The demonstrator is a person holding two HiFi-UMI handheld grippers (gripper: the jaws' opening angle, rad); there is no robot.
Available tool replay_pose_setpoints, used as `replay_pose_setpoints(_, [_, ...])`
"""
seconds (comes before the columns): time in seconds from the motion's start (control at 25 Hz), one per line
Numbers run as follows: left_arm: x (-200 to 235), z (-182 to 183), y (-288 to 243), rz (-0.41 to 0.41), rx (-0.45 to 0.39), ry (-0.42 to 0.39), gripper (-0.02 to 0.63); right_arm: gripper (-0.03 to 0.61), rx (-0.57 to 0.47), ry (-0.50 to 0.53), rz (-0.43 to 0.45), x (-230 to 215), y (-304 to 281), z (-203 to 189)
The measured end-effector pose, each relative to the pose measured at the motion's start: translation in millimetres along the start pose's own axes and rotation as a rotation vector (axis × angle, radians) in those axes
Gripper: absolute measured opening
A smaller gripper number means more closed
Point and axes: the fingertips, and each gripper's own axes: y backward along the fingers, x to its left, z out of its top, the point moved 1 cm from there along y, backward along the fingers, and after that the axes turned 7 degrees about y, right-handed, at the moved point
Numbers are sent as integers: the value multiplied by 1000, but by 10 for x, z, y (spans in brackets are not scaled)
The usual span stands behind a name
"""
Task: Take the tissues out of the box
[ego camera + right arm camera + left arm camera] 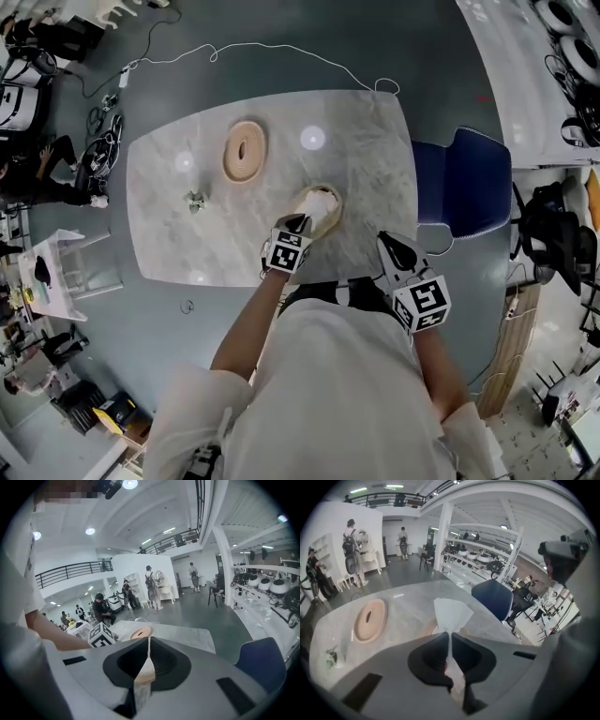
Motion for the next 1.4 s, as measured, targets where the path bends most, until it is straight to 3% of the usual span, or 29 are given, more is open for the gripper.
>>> replay_pose_setpoints(0.44, [-151,576,1137,19,-298,80,21,37,-87,76,33,23,127,339])
replay_pose_setpoints(0.88, [-400,1088,2412,70,-580,59,21,37,-183,208,79,28,322,990])
replay_pose_setpoints(1.16, [-450,1236,3203,103,-747,83,21,37,-269,227,134,162,483,1516])
replay_pose_setpoints(1.4, [-331,1185,3679,161,-838,103,21,37,-318,266,177,387,578,1813])
